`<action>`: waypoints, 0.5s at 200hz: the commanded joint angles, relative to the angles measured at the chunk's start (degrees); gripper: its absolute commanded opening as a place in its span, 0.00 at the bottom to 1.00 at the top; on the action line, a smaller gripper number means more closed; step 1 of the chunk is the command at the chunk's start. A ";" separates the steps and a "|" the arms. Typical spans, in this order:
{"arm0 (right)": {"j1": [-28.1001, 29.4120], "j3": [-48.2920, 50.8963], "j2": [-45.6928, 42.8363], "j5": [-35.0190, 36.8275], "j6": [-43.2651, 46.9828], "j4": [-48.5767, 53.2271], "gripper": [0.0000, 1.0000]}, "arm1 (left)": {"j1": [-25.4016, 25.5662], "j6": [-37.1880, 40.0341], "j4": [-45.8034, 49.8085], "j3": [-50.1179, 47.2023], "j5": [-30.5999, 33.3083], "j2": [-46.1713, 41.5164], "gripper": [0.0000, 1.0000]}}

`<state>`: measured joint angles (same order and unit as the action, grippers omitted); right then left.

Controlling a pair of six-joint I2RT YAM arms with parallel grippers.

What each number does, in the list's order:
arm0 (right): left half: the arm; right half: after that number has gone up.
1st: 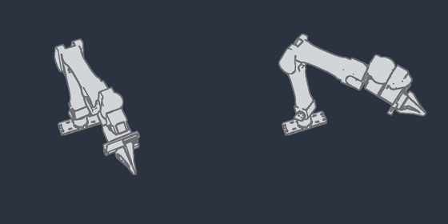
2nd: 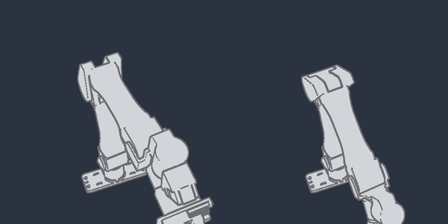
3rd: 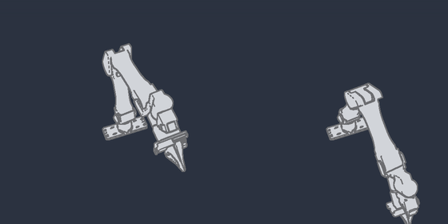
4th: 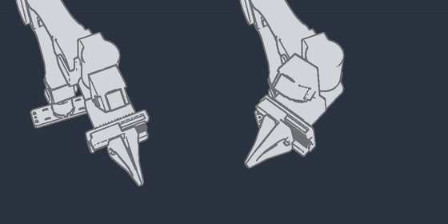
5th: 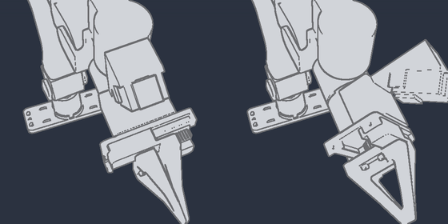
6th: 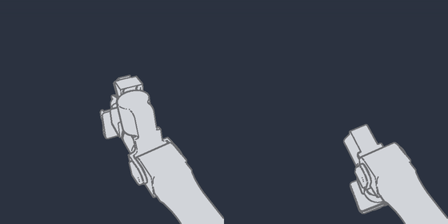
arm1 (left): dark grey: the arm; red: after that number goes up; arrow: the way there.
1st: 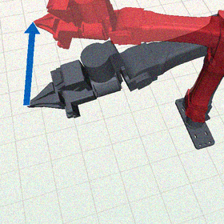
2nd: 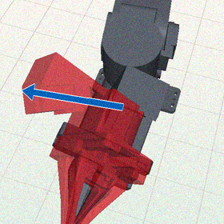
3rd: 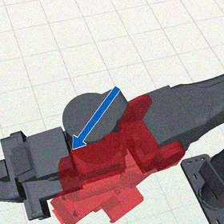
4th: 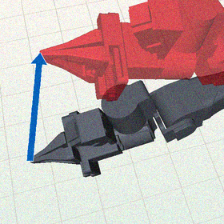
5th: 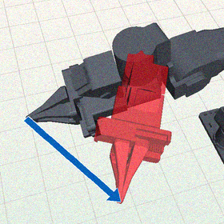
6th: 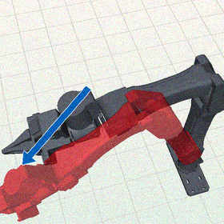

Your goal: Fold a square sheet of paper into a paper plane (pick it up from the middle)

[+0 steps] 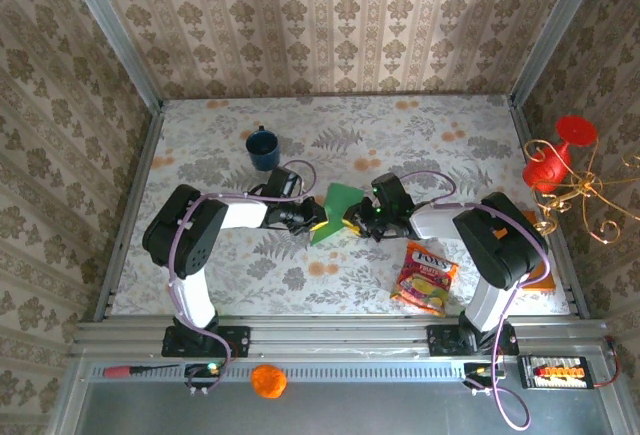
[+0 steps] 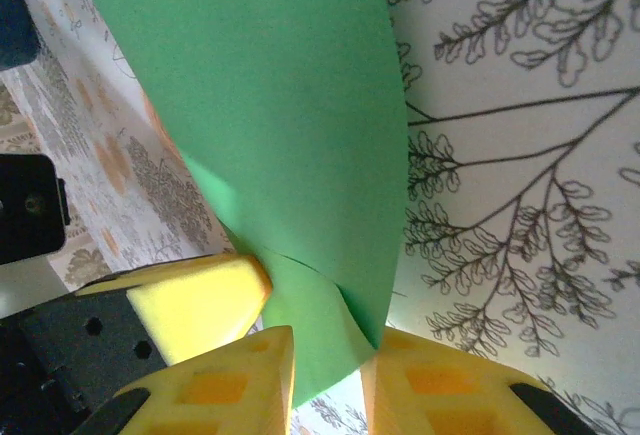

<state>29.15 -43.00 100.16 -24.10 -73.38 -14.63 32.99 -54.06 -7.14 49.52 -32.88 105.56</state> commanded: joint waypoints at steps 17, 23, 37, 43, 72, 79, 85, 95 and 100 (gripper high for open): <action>0.21 0.51 1.53 -0.69 -2.29 -2.54 0.24 | -0.21 -0.32 3.82 -0.87 1.33 2.02 0.14; 0.21 0.57 1.44 -0.58 -2.42 -2.59 0.24 | -0.22 -0.34 3.88 -0.74 1.40 2.02 0.14; 0.24 0.86 1.51 -0.36 -2.80 -2.65 0.23 | -0.21 -0.25 3.97 -0.73 1.37 2.02 0.14; 0.22 0.82 1.68 -0.43 -2.89 -2.45 0.23 | -0.21 -0.26 3.97 -0.69 1.34 2.02 0.14; 0.22 0.83 2.90 -1.02 -3.78 -3.27 0.22 | -0.21 -0.08 4.37 -0.33 1.33 1.94 0.14; 0.23 0.89 3.12 -1.12 -4.16 -3.48 0.21 | -0.21 0.00 4.46 -0.27 1.45 1.85 0.14; 0.21 0.98 3.24 -1.20 -4.38 -3.65 0.20 | -0.21 -0.08 4.57 -0.29 1.42 1.81 0.14; 0.26 1.09 3.29 -1.17 -4.50 -3.82 0.20 | -0.21 0.01 4.73 -0.13 1.42 1.67 0.14; 0.21 1.01 3.29 -1.05 -4.50 -3.67 0.20 | -0.21 0.08 4.85 -0.06 1.43 1.54 0.14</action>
<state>29.12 -42.89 102.26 -24.62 -76.64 -17.32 32.99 -54.04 -7.05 49.56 -32.88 105.56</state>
